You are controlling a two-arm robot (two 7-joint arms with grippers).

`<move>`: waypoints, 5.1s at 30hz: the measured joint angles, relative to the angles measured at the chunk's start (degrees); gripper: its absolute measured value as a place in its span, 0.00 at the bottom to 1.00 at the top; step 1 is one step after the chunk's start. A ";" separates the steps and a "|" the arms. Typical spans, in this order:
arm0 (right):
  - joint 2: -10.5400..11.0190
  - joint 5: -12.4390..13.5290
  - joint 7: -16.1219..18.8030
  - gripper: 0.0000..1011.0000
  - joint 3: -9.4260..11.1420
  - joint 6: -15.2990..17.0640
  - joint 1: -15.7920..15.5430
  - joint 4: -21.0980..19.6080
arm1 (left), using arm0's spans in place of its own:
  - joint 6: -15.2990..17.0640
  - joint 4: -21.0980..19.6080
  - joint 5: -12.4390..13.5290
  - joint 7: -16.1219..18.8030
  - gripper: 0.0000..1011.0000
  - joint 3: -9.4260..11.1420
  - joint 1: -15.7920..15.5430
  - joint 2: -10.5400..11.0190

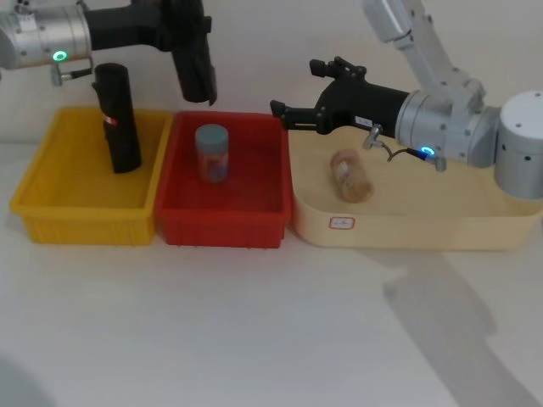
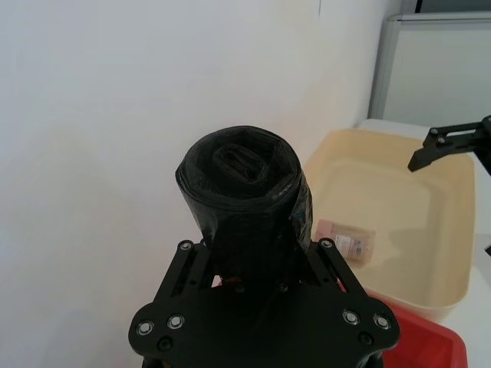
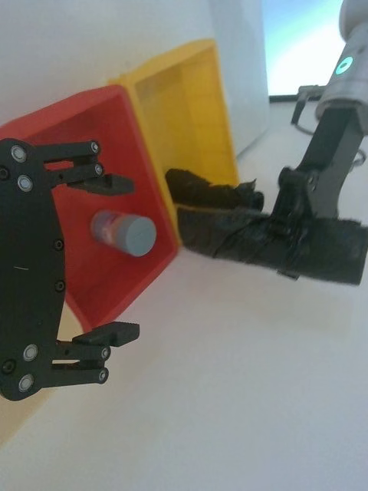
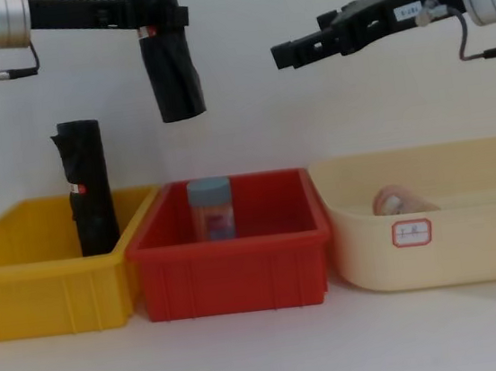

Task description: Pick up the garbage bag with the one hand and transfer it to the other hand.

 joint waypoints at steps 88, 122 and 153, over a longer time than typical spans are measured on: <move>-15.14 1.50 -5.60 0.99 -3.70 -1.36 11.90 24.44 | -4.51 9.69 -3.81 -1.50 0.39 4.11 -4.75 -4.29; -22.23 0.11 -2.49 0.99 -4.29 -8.64 20.38 41.57 | -4.50 9.69 -3.81 -1.50 0.39 4.10 -4.75 -4.29; -29.24 -0.57 0.30 0.99 -2.89 -18.66 30.17 63.24 | -4.50 9.68 -3.81 -1.50 0.39 4.10 -4.75 -4.28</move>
